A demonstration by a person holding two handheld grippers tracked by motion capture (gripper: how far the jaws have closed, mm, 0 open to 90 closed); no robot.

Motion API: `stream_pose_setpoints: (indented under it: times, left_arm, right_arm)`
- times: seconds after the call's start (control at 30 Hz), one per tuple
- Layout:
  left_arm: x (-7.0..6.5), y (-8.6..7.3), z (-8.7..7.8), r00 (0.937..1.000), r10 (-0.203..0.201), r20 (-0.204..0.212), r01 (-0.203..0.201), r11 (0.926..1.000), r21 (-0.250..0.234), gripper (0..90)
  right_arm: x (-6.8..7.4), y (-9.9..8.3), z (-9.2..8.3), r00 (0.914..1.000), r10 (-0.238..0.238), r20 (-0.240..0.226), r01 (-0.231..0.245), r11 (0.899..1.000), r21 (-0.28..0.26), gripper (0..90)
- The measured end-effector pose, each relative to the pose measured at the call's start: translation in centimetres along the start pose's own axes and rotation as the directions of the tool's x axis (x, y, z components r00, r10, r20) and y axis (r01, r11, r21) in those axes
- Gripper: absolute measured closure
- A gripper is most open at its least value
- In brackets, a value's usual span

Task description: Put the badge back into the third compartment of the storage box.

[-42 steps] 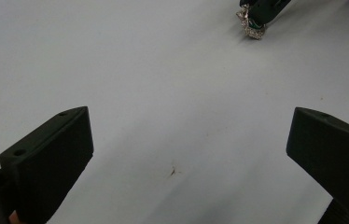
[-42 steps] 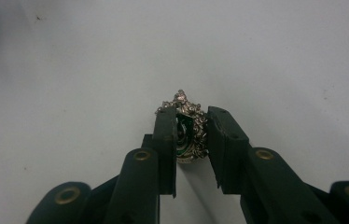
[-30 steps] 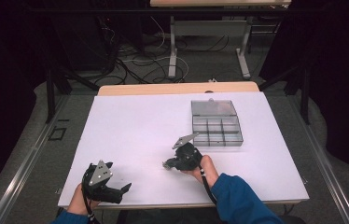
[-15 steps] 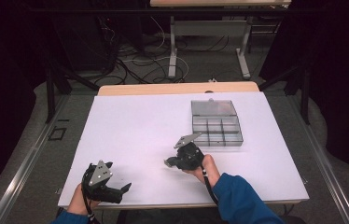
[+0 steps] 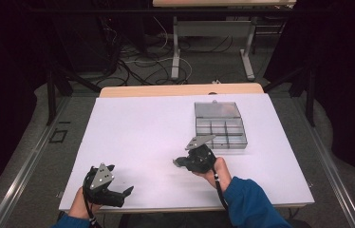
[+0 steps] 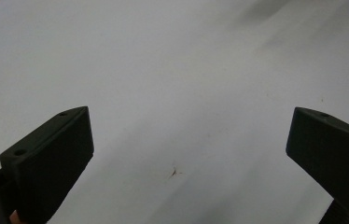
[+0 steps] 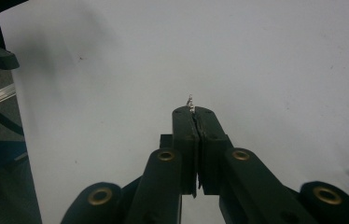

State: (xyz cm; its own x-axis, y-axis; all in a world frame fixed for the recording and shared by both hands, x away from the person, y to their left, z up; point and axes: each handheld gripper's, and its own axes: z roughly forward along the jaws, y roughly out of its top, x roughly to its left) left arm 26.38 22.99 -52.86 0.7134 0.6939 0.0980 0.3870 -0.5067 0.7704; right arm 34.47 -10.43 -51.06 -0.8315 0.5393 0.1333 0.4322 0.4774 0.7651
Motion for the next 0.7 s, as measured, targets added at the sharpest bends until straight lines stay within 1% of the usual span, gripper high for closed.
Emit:
stream_pose_setpoints:
  times: [0.03,0.1,0.13,0.17,0.2,0.27,0.33,0.4,0.43,0.47,0.5,0.63,0.67,0.7]
  left_arm:
    - [0.0,0.0,0.0,1.0000,0.005,-0.003,-0.005,1.0000,0.000,0.9]
    - [0.0,0.0,0.0,1.0000,0.001,-0.001,-0.001,1.0000,0.000,0.8]
    - [0.0,0.0,0.0,1.0000,0.005,-0.003,-0.005,1.0000,0.000,0.8]
    - [0.0,0.0,0.0,1.0000,0.004,-0.003,-0.004,1.0000,-0.001,0.8]
    - [0.0,0.0,0.0,1.0000,0.003,-0.004,-0.003,1.0000,-0.004,0.8]
    - [0.0,0.0,0.0,1.0000,0.004,-0.003,-0.004,1.0000,0.001,0.8]
    - [0.0,0.0,0.0,1.0000,-0.001,-0.001,0.001,1.0000,0.000,0.8]
    - [0.0,0.0,0.0,1.0000,0.003,-0.005,-0.003,1.0000,0.000,0.8]
    - [0.0,0.0,0.0,1.0000,0.005,-0.006,-0.005,1.0000,0.000,0.9]
    - [0.0,0.0,0.0,1.0000,0.004,-0.005,-0.004,1.0000,0.000,0.8]
    - [0.0,0.0,0.0,1.0000,0.003,-0.005,-0.003,1.0000,-0.001,0.8]
    - [0.0,0.0,0.0,1.0000,0.003,-0.005,-0.003,1.0000,0.000,0.9]
    - [0.0,0.0,0.0,1.0000,0.003,-0.005,-0.003,1.0000,0.001,0.9]
    - [0.0,0.0,0.0,1.0000,0.003,-0.005,-0.003,1.0000,0.000,0.9]
  right_arm:
    - [0.0,0.0,-0.5,1.0000,-0.007,0.007,0.007,1.000,-0.006,88.2]
    - [0.0,-0.1,-0.8,0.9999,-0.005,0.009,0.005,1.000,-0.008,88.2]
    - [0.0,-0.1,-1.1,0.9999,-0.007,0.011,0.007,1.000,-0.009,88.1]
    - [0.0,-0.1,-1.3,0.9998,-0.013,0.017,0.014,1.000,-0.021,88.2]
    - [0.0,-0.1,-1.7,0.9998,-0.004,0.017,0.004,1.000,-0.006,88.2]
    - [-0.1,-0.3,-2.1,0.9997,-0.002,0.026,0.003,1.000,-0.026,88.1]
    - [-0.3,-0.6,-2.8,0.9993,0.004,0.036,-0.003,1.000,-0.021,88.1]
    - [-0.3,-0.7,-3.0,0.9993,0.006,0.038,-0.005,1.000,-0.017,88.1]
    - [-0.4,-0.9,-3.0,0.9990,0.010,0.044,-0.008,0.999,-0.037,88.1]
    - [-0.6,-1.2,-3.5,0.9985,0.012,0.054,-0.011,1.000,-0.029,88.1]
    - [-0.6,-1.2,-3.5,0.9985,0.012,0.054,-0.011,1.000,-0.029,88.1]
    - [-1.1,-1.8,-4.3,0.9969,0.028,0.074,-0.024,0.999,-0.043,88.1]
    - [-1.1,-1.8,-4.3,0.9969,0.028,0.074,-0.024,0.999,-0.043,88.1]
    - [-1.2,-2.0,-4.6,0.9961,0.038,0.080,-0.034,0.999,-0.040,88.1]
